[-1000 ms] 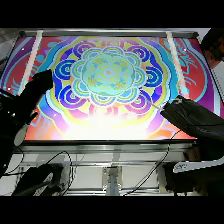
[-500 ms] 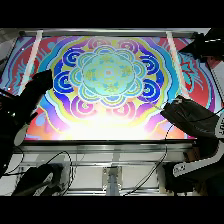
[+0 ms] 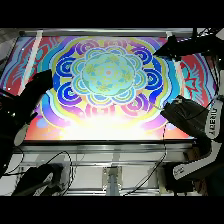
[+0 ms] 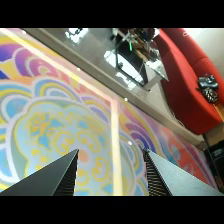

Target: Fold the clothes and pants, and hang the long-sleeved shirts on hangers.

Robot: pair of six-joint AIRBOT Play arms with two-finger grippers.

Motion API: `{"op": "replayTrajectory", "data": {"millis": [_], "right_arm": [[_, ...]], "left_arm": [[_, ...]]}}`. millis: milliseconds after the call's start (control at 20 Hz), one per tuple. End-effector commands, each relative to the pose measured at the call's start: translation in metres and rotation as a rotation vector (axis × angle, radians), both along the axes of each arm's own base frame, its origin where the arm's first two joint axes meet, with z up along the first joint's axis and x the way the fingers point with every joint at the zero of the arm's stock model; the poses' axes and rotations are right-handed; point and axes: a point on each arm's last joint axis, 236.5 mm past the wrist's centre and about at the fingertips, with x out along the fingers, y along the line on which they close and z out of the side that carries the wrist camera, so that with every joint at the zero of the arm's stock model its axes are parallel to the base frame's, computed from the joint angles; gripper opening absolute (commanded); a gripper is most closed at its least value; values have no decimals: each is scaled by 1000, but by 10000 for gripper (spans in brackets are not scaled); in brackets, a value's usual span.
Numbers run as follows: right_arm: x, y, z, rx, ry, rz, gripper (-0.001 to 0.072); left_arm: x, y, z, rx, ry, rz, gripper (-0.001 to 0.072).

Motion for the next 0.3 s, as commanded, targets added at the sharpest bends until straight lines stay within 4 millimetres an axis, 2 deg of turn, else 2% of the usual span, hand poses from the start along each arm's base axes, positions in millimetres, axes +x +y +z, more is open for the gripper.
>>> {"op": "replayTrajectory", "data": {"millis": [0,250], "right_arm": [[-5,22,0,-2,-3,44,8],[-6,24,0,-3,-3,48,8]], "left_arm": [[0,0,1,0,-2,0,475],[0,0,1,0,-2,0,475]]}}
